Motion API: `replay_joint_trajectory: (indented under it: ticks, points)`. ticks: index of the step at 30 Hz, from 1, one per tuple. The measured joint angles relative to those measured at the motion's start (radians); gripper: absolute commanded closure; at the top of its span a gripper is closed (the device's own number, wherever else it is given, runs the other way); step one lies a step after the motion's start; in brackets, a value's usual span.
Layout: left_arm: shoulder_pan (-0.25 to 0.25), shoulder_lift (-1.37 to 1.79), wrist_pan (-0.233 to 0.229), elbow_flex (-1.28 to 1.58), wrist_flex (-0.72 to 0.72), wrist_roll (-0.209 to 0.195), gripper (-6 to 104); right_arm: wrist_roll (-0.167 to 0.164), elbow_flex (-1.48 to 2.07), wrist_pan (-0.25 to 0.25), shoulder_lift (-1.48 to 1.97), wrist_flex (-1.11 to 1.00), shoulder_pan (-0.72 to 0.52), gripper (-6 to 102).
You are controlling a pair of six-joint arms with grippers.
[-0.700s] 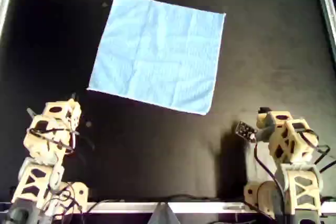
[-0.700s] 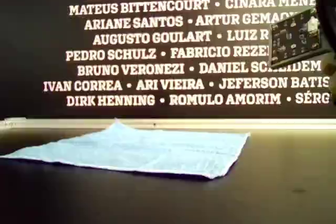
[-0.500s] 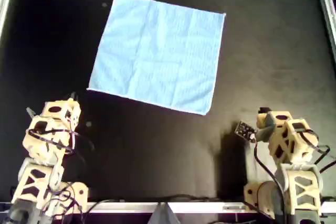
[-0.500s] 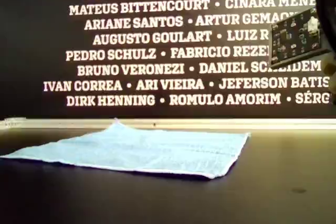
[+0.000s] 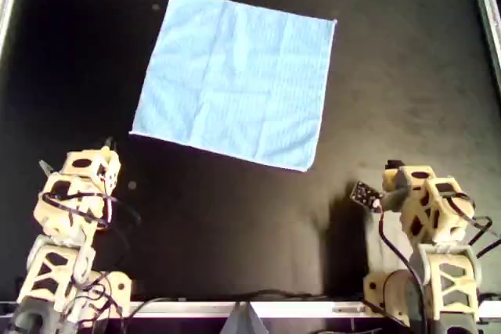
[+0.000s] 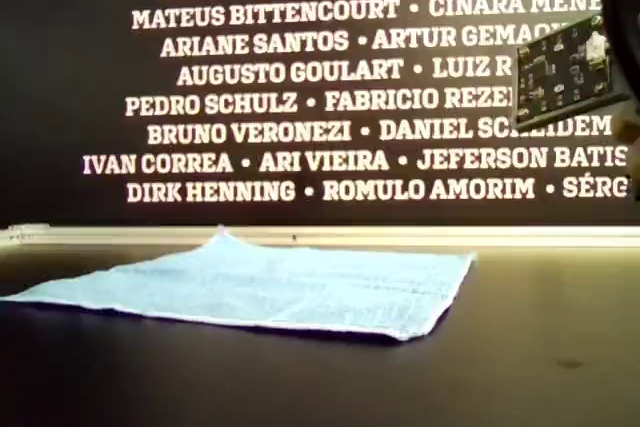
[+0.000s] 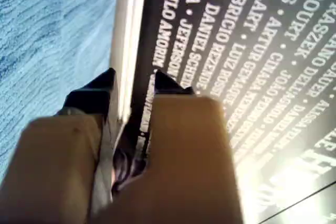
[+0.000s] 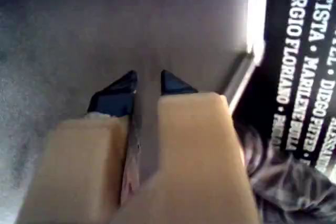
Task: Fold a cloth
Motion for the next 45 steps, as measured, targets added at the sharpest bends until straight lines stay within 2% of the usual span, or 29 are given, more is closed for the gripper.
replay_joint_trajectory:
  ticks: [5, 11, 28, 30, 33, 35, 37, 38, 41, 43, 45]
  points:
    - [0.002, 0.000, 0.000, 0.000, 0.000, 0.000, 74, 0.000, 0.005, 0.000, 0.000, 0.000, 0.000, 82]
    - [0.043, 0.000, -0.005, 0.000, 0.000, 0.008, 74, 0.000, 0.021, 0.002, 0.000, 0.000, 0.000, 82]
    - [0.046, 0.005, -0.002, 0.000, 0.000, 0.006, 72, -0.003, 0.012, 0.005, 0.000, -0.003, 0.002, 81]
    - [0.046, 0.005, 0.000, 0.000, 0.000, 0.008, 72, -0.003, -0.005, 0.005, 0.000, -0.018, 0.002, 79]
    - [0.046, -0.005, 0.006, 0.000, 0.000, 0.009, 70, -0.005, -0.012, -0.002, 0.000, -0.023, 0.002, 70]
    - [0.046, -0.063, 0.008, 0.000, 0.000, 0.009, 66, -0.021, -0.012, -0.012, 0.000, -0.023, 0.002, 64]
    - [0.046, -0.153, 0.009, 0.000, 0.000, 0.009, 61, -0.057, -0.012, -0.051, 0.000, -0.023, 0.028, 60]
    - [0.046, -0.209, 0.009, 0.000, 0.000, 0.009, 58, -0.101, -0.012, -0.078, 0.000, -0.023, 0.054, 59]
    - [0.044, -0.382, 0.012, -0.003, 0.000, 0.009, 50, -0.186, -0.009, -0.167, -0.009, -0.023, 0.126, 60]
    - [0.043, -0.469, 0.017, -0.020, 0.000, 0.009, 45, -0.225, -0.008, -0.209, -0.058, -0.023, 0.150, 58]
    - [0.037, -0.537, 0.017, -0.055, 0.000, 0.009, 39, -0.241, -0.015, -0.227, -0.143, -0.025, 0.160, 58]
